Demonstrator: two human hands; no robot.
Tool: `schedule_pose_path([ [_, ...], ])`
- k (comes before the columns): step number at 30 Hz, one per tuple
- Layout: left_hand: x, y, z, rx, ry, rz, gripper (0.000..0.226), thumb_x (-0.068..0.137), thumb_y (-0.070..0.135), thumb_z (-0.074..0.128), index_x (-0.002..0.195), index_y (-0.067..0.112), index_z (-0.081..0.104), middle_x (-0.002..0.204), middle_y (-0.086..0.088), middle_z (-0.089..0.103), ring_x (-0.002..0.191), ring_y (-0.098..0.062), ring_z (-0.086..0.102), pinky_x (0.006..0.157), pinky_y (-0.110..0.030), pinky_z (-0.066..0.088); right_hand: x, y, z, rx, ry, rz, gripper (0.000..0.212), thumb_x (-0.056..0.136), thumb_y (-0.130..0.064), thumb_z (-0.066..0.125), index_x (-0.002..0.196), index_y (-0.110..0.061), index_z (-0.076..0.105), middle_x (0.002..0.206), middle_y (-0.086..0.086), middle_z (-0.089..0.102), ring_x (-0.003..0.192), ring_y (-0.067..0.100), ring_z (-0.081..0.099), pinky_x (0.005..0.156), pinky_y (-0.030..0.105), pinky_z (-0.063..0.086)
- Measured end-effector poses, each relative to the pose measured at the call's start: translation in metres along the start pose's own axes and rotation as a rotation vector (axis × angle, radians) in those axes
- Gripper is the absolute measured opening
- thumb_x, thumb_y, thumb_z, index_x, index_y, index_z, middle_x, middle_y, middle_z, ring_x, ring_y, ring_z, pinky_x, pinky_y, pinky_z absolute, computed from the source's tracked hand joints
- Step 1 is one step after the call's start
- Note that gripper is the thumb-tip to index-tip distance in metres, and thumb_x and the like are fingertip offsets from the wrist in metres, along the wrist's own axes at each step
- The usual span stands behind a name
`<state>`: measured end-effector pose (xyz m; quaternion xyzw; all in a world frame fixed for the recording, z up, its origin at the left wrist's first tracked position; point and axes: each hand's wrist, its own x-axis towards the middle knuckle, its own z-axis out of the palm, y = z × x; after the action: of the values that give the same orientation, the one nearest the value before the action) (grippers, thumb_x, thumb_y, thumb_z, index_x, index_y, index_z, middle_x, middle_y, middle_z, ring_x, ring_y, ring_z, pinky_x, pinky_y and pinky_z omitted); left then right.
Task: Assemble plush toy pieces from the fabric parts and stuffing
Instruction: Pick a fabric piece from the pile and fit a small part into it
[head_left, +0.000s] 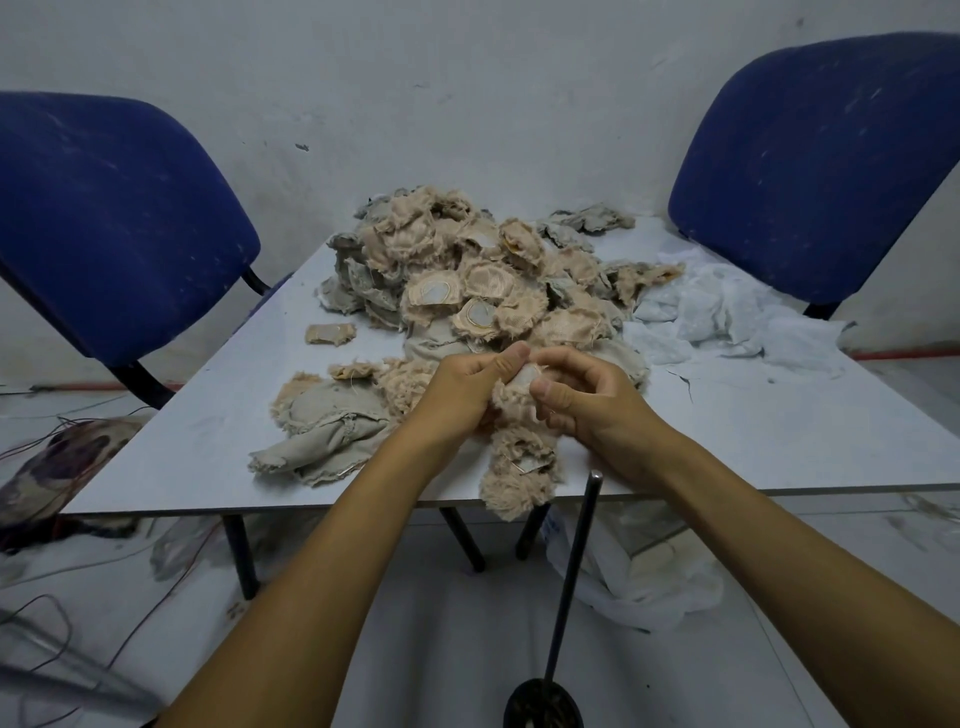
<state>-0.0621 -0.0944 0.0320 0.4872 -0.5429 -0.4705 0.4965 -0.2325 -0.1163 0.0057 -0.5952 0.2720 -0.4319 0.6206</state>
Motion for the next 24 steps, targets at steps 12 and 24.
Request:
schedule_pose_path([
  [12, -0.002, 0.003, 0.008, -0.098, 0.109, -0.005, 0.061, 0.078, 0.064, 0.057, 0.078, 0.003, 0.061, 0.077, -0.021, 0.051, 0.066, -0.028, 0.045, 0.058, -0.035, 0.035, 0.003, -0.002, 0.026, 0.327, 0.005, 0.123, 0.013, 0.081, -0.025, 0.072, 0.068, -0.022, 0.069, 0.062, -0.003, 0.048, 0.055, 0.009, 0.045, 0.054, 0.022, 0.046],
  [24, -0.002, 0.005, -0.017, -0.324, -0.276, -0.049, 0.014, 0.085, 0.007, 0.067, 0.091, 0.003, 0.055, 0.079, -0.008, 0.065, 0.073, -0.021, 0.062, 0.061, -0.03, 0.047, 0.006, -0.004, 0.027, 0.062, 0.325, -0.075, 0.015, 0.09, -0.023, 0.069, 0.076, -0.021, 0.071, 0.069, -0.003, 0.066, 0.063, 0.007, 0.063, 0.055, 0.019, 0.05],
])
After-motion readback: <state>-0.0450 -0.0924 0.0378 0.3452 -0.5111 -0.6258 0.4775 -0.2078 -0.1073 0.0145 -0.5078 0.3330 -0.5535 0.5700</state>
